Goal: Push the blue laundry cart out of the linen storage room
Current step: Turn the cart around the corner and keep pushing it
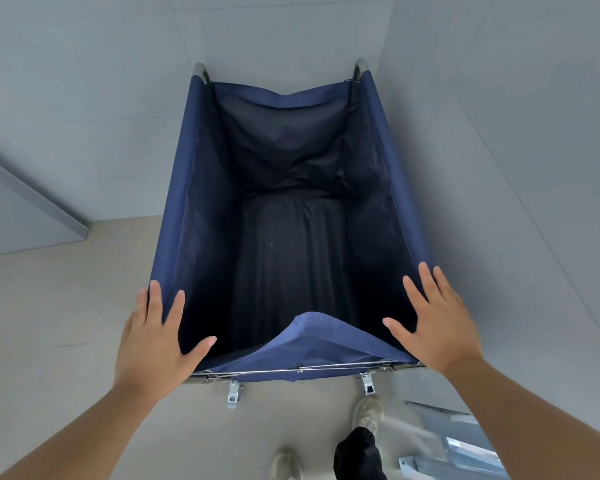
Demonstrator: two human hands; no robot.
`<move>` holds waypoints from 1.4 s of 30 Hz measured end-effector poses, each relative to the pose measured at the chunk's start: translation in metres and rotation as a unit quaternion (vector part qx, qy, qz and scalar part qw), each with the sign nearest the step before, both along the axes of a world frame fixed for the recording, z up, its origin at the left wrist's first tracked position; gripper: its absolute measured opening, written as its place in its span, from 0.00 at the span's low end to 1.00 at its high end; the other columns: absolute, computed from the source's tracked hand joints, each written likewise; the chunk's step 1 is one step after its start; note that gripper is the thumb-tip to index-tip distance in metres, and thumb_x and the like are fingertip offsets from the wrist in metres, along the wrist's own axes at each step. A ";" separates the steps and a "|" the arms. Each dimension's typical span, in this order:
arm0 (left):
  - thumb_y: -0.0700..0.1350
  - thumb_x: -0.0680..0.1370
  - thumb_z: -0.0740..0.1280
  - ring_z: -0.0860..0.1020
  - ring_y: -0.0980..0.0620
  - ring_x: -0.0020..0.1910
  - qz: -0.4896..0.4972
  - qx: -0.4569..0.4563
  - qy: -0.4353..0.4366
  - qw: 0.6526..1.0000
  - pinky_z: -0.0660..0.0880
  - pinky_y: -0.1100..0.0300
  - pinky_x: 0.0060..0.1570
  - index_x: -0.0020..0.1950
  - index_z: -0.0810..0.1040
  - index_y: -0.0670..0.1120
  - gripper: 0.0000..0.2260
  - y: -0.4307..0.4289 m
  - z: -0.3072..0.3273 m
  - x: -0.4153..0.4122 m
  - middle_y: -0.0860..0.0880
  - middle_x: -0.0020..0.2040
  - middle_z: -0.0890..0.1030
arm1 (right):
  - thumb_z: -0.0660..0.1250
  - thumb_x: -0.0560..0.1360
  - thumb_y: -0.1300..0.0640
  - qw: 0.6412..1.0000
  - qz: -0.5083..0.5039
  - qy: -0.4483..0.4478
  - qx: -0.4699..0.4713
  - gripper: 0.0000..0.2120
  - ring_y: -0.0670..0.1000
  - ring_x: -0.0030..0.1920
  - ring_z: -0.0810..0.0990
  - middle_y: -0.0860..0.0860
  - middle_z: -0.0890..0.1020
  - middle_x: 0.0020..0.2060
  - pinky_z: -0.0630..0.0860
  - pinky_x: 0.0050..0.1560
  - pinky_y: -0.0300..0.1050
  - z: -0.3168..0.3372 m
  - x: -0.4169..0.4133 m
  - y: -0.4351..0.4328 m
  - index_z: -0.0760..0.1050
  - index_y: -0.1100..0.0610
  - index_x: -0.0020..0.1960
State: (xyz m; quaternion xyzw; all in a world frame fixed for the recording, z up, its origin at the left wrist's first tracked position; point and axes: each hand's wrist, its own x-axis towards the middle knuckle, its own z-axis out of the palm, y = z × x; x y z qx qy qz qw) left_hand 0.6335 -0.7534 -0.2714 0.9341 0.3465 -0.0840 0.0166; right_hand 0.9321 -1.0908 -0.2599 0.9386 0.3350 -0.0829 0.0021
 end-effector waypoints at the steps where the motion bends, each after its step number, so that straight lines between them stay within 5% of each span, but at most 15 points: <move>1: 0.77 0.75 0.44 0.60 0.31 0.78 0.001 0.000 0.001 1.000 0.71 0.35 0.66 0.77 0.68 0.42 0.47 0.000 0.001 0.000 0.33 0.79 0.60 | 0.56 0.76 0.29 1.000 0.001 -0.001 -0.001 0.41 0.56 0.83 0.47 0.53 0.52 0.83 0.57 0.78 0.54 0.000 0.001 0.000 0.59 0.52 0.81; 6: 0.77 0.75 0.43 0.59 0.32 0.79 0.013 -0.004 0.010 1.000 0.71 0.36 0.67 0.77 0.68 0.42 0.47 -0.004 0.004 0.003 0.33 0.80 0.60 | 0.61 0.75 0.31 1.000 0.007 -0.001 0.009 0.40 0.58 0.82 0.52 0.55 0.56 0.82 0.60 0.77 0.56 0.001 0.003 -0.001 0.64 0.54 0.79; 15: 0.77 0.74 0.41 0.55 0.34 0.81 0.034 -0.025 0.016 0.999 0.70 0.37 0.69 0.79 0.65 0.42 0.48 -0.008 0.008 0.004 0.35 0.82 0.56 | 0.51 0.74 0.30 0.999 0.034 0.005 0.003 0.42 0.63 0.81 0.58 0.60 0.62 0.80 0.65 0.74 0.60 0.003 0.007 -0.003 0.68 0.57 0.76; 27: 0.73 0.75 0.49 0.54 0.34 0.81 0.039 -0.022 0.011 0.999 0.66 0.38 0.72 0.79 0.64 0.43 0.43 -0.006 0.002 0.002 0.37 0.82 0.55 | 0.52 0.73 0.31 0.999 0.045 -0.007 -0.008 0.41 0.65 0.79 0.60 0.62 0.63 0.79 0.66 0.72 0.65 -0.006 0.013 -0.003 0.70 0.60 0.74; 32: 0.75 0.76 0.43 0.54 0.35 0.81 0.034 -0.028 0.005 0.999 0.66 0.39 0.73 0.80 0.63 0.44 0.45 -0.004 0.001 -0.001 0.37 0.82 0.55 | 0.51 0.73 0.31 0.999 0.035 -0.018 -0.020 0.42 0.63 0.79 0.58 0.61 0.63 0.79 0.66 0.72 0.65 -0.009 0.011 -0.003 0.70 0.59 0.74; 42: 0.73 0.76 0.48 0.56 0.33 0.80 0.017 -0.009 -0.008 1.000 0.64 0.38 0.73 0.80 0.62 0.43 0.43 -0.002 -0.002 0.000 0.34 0.81 0.57 | 0.49 0.74 0.30 0.998 0.030 -0.033 -0.046 0.42 0.63 0.80 0.57 0.60 0.60 0.80 0.59 0.75 0.63 -0.005 0.009 -0.001 0.67 0.57 0.77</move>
